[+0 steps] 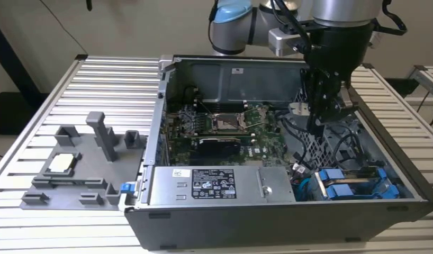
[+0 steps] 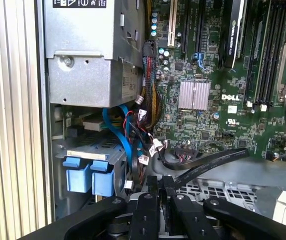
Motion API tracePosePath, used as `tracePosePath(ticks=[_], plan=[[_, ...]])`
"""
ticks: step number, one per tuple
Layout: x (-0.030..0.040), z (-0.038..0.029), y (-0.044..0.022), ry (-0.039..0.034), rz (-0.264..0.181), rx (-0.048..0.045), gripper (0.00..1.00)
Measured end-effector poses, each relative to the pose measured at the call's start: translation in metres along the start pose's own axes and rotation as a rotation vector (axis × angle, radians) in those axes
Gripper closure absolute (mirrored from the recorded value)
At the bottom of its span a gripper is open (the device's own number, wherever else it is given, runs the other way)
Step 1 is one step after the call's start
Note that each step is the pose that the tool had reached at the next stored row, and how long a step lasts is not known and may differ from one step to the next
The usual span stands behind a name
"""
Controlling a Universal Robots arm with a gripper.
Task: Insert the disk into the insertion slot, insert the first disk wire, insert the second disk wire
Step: 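Insert the second disk wire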
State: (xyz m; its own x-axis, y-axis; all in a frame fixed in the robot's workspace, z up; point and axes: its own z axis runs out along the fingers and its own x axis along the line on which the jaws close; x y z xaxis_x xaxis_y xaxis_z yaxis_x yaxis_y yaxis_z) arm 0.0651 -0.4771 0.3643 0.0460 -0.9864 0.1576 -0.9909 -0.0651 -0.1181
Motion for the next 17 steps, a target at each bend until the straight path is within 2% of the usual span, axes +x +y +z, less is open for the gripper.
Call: tracePosePath(ticks=[6, 7, 8, 9, 10, 11, 15, 17], plan=[[-0.0003, 0.0, 0.0, 0.0003, 0.0, 0.0, 0.83], [-0.0009, 0.0, 0.0, 0.0022, 0.0, 0.0, 0.81], [-0.002, -0.0001, 0.0, 0.0082, -0.001, -0.0004, 0.81], [-0.0031, -0.0004, -0.0001, 0.0196, -0.003, -0.0009, 0.75], [-0.0039, -0.0004, -0.0002, 0.0297, -0.005, -0.0012, 0.75], [-0.0049, -0.0006, -0.0003, 0.0343, -0.006, -0.0012, 0.75], [-0.0045, -0.0052, -0.0005, 0.0345, -0.006, -0.0006, 0.75], [-0.0047, -0.004, -0.0003, 0.0341, -0.006, -0.0001, 0.75]])
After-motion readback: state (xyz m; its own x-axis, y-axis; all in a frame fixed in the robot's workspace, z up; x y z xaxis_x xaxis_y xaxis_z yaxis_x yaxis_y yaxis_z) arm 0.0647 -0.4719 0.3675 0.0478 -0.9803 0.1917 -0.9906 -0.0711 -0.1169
